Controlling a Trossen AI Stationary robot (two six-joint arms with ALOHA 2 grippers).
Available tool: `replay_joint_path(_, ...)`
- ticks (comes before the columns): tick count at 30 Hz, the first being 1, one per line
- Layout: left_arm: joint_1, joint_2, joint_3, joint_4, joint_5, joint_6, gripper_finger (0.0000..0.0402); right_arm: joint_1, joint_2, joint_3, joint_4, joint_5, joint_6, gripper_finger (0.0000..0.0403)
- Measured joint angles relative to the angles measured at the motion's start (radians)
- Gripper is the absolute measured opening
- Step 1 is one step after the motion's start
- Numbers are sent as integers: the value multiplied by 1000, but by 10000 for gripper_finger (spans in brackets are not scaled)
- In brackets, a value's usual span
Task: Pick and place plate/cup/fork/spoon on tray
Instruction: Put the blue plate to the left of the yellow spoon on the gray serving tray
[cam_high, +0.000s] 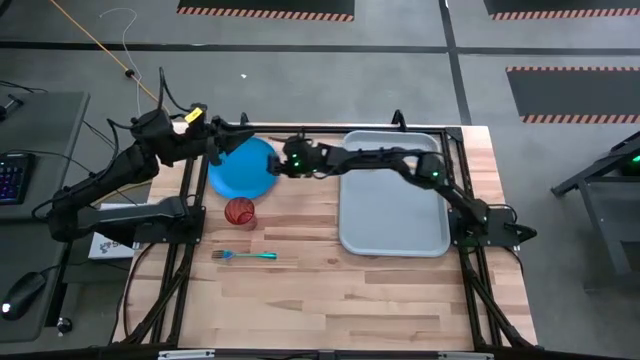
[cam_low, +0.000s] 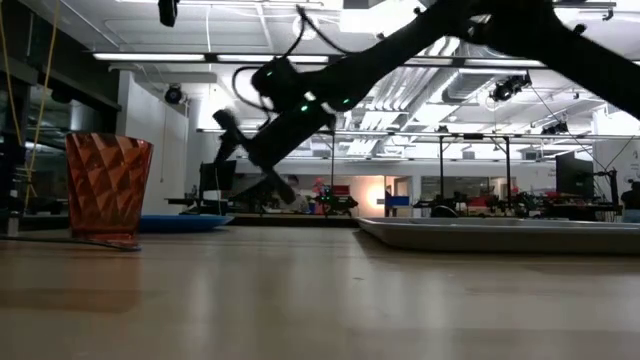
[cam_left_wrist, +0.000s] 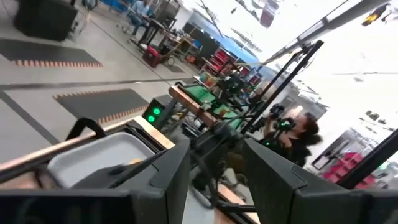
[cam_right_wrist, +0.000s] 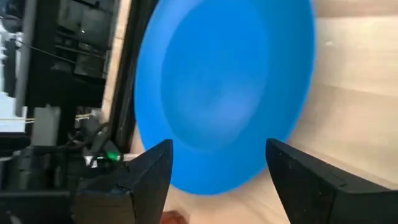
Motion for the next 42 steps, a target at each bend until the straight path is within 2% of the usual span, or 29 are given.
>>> replay_joint_path(7,-1,-1,0,1,17,-49,136,4,165,214,-141,0,14,249)
replay_joint_path(12,-1,0,0,22,19,-70,136,4,174,289,-147,-7,-66,249)
replay_joint_path(18,-1,0,0,32,19,-76,136,-11,171,431,-326,27,-166,249)
replay_joint_path(22,-1,0,0,32,18,-76,136,-23,137,406,-387,91,-196,249)
replay_joint_path(25,-1,0,0,32,18,-76,136,-30,141,405,-474,100,-164,249)
replay_joint_path(30,-2,0,0,32,17,-77,136,-25,186,404,-405,92,-133,249)
replay_joint_path(38,-2,0,0,31,17,-106,136,-24,261,407,-256,28,37,247)
replay_joint_path(42,-2,0,0,31,17,-111,136,-24,282,406,-205,34,82,210)
